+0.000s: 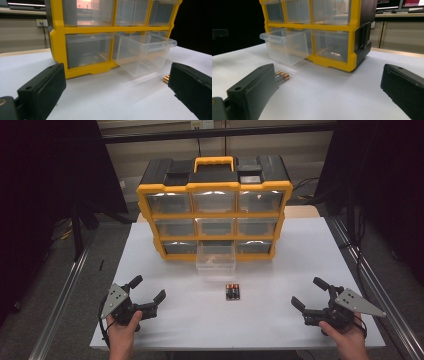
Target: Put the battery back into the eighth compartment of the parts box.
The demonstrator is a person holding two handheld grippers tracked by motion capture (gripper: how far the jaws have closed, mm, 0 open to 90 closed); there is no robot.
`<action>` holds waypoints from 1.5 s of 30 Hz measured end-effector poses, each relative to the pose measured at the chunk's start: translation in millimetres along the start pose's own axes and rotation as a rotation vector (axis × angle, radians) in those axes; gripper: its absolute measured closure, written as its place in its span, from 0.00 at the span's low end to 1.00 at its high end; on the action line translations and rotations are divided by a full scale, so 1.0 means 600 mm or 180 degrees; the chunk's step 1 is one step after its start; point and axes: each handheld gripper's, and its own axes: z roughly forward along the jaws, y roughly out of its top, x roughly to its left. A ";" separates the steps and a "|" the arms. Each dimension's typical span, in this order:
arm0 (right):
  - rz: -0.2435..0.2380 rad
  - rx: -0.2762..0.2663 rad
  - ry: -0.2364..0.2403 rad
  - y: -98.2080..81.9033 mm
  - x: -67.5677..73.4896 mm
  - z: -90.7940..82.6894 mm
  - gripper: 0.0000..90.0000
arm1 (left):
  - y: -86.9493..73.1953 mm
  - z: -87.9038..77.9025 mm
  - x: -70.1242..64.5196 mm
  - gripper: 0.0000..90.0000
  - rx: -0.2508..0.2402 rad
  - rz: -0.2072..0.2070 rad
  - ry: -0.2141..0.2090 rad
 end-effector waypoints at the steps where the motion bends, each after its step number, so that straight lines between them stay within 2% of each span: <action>1: 0.0000 0.0000 0.0000 0.000 0.000 0.000 0.00 | 0.000 0.001 0.000 0.02 0.0013 0.0013 -0.0013; 5: 0.0016 0.0029 -0.0012 -0.001 -0.001 -0.002 0.00 | 0.001 0.007 -0.005 0.02 0.0013 0.0022 -0.0057; 8: 0.0027 0.0052 -0.0026 -0.001 -0.001 -0.003 0.00 | 0.001 0.013 -0.011 0.02 0.0043 -0.0047 -0.0103; 9: 0.0031 0.0065 -0.0001 -0.001 0.000 -0.002 0.00 | 0.001 0.020 -0.015 0.02 0.0026 -0.0101 -0.0162; 11: 0.0026 0.0071 0.0002 -0.001 0.000 -0.002 0.00 | 0.001 0.027 -0.020 0.02 0.0009 -0.0126 -0.0160; 12: 0.0032 0.0072 0.0008 0.000 0.001 -0.002 0.00 | 0.001 0.030 -0.020 0.01 0.0056 -0.0074 -0.0221; 13: 0.0020 0.0072 0.0010 0.000 0.001 -0.002 0.00 | 0.001 0.033 -0.022 0.01 0.0064 -0.0083 -0.0215; 14: 0.0020 0.0072 0.0010 0.000 0.001 -0.002 0.00 | 0.001 0.037 -0.023 0.01 0.0091 -0.0054 -0.0264; 15: 0.0028 0.0069 0.0019 0.000 0.002 -0.002 0.00 | 0.001 0.041 -0.026 0.01 0.0090 -0.0088 -0.0255; 16: 0.0030 0.0081 0.0020 -0.001 0.003 -0.002 0.00 | 0.001 0.046 -0.029 0.01 0.0121 -0.0066 -0.0332; 20: 0.0013 0.0087 0.0048 -0.001 0.003 -0.006 0.00 | 0.001 0.054 -0.036 0.01 0.0149 -0.0090 -0.0324; 23: 0.0011 0.0085 0.0052 -0.001 0.003 -0.006 0.00 | 0.003 0.062 -0.042 0.01 0.0215 -0.0028 -0.0327; 24: 0.0002 0.0074 0.0051 -0.001 0.003 -0.005 0.00 | 0.003 0.068 -0.046 0.02 0.0269 -0.0067 -0.0325; 26: 0.0030 0.0081 0.0051 0.000 0.005 -0.005 0.00 | 0.002 0.072 -0.050 0.02 0.0281 -0.0078 -0.0291; 28: 0.0000 0.0077 0.0060 0.000 0.005 -0.004 0.00 | 0.002 0.079 -0.055 0.02 0.0313 -0.0045 -0.0355; 32: 0.0002 0.0092 0.0091 0.000 0.006 -0.002 0.00 | 0.001 0.090 -0.067 0.02 0.0391 -0.0035 -0.0392; 41: -0.0012 0.0077 0.0092 0.001 0.006 0.000 0.00 | 0.005 0.119 -0.094 0.02 0.0461 -0.0069 -0.0396; 42: 0.0005 0.0068 0.0081 0.001 0.006 0.001 0.00 | 0.005 0.124 -0.101 0.02 0.0489 -0.0101 -0.0355; 43: -0.0013 0.0072 0.0096 0.001 0.006 0.001 0.00 | 0.005 0.125 -0.100 0.02 0.0559 -0.0062 -0.0443; 45: -0.0017 0.0080 0.0101 0.001 0.006 0.000 0.00 | 0.005 0.129 -0.104 0.03 0.0583 -0.0073 -0.0465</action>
